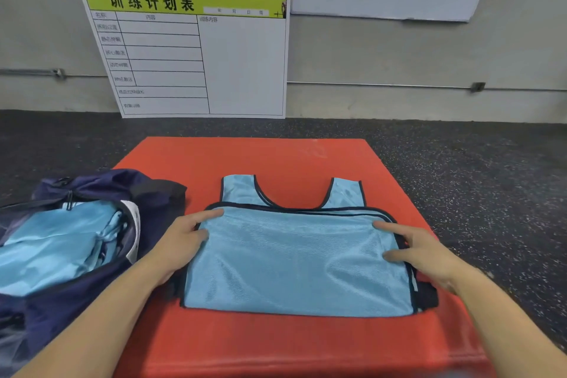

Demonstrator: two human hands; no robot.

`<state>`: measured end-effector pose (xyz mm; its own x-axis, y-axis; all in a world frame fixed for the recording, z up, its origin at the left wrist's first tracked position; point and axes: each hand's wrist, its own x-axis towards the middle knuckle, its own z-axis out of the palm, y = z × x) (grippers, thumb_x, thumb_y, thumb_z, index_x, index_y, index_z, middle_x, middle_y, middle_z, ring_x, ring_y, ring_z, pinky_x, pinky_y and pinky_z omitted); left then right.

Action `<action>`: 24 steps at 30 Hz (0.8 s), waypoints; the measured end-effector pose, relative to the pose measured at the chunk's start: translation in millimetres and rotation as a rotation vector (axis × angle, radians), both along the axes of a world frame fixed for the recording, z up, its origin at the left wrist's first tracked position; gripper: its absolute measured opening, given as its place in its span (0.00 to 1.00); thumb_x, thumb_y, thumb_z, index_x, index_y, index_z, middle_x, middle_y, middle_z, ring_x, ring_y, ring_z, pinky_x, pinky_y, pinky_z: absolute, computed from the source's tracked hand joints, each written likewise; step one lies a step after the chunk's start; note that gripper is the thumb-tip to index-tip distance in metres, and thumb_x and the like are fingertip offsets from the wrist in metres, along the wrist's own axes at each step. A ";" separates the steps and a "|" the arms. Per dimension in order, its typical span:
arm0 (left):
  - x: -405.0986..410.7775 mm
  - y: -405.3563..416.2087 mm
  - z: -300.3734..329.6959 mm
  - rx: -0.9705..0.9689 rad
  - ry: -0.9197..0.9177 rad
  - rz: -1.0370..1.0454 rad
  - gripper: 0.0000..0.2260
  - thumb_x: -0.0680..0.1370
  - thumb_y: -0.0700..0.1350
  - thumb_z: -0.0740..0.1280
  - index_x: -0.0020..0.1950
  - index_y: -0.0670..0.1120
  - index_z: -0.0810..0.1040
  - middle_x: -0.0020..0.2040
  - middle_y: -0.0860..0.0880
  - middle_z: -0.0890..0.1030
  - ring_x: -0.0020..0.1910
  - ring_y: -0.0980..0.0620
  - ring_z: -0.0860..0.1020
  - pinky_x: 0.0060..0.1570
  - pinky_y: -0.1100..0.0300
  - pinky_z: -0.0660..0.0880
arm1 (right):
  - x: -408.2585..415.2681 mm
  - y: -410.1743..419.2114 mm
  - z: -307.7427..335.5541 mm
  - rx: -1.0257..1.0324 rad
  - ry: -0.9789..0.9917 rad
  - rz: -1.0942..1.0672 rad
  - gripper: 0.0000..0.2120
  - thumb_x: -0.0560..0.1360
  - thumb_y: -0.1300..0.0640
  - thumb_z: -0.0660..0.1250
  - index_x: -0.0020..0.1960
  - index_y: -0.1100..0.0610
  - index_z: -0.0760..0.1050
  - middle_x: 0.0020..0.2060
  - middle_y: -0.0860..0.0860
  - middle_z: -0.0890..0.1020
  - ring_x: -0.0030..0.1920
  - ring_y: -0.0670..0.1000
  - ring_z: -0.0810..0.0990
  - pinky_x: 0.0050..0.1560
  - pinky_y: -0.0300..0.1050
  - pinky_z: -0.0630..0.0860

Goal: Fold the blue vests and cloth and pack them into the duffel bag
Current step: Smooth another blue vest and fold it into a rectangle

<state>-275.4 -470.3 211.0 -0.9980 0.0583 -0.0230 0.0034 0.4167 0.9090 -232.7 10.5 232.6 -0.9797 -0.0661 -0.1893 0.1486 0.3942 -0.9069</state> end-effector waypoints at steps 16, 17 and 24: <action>-119.9 10.1 -10.4 -0.147 0.078 0.105 0.21 0.83 0.35 0.59 0.68 0.56 0.78 0.31 0.46 0.78 0.25 0.56 0.71 0.27 0.64 0.71 | -126.8 -12.7 -16.9 0.252 0.060 -0.059 0.27 0.74 0.64 0.72 0.68 0.42 0.78 0.60 0.47 0.83 0.45 0.50 0.79 0.50 0.48 0.77; -124.8 12.2 -11.8 -0.171 0.088 0.096 0.20 0.83 0.35 0.59 0.69 0.55 0.77 0.28 0.50 0.76 0.23 0.56 0.68 0.25 0.65 0.69 | -130.2 -12.3 -20.1 0.266 0.048 -0.075 0.27 0.74 0.64 0.72 0.69 0.42 0.78 0.58 0.48 0.85 0.43 0.53 0.81 0.50 0.52 0.79; -139.1 15.5 -21.2 -0.464 0.134 0.045 0.21 0.83 0.38 0.58 0.74 0.53 0.74 0.68 0.51 0.77 0.30 0.56 0.77 0.35 0.62 0.75 | -144.2 -9.5 -23.6 0.490 0.127 -0.061 0.28 0.76 0.63 0.72 0.73 0.48 0.74 0.64 0.45 0.79 0.61 0.56 0.81 0.62 0.47 0.75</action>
<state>-414.5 -454.8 189.7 -0.9953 0.0287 0.0922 0.0799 0.7805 0.6200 -376.9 1.0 208.9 -0.9963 0.0589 -0.0628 0.0854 0.7720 -0.6299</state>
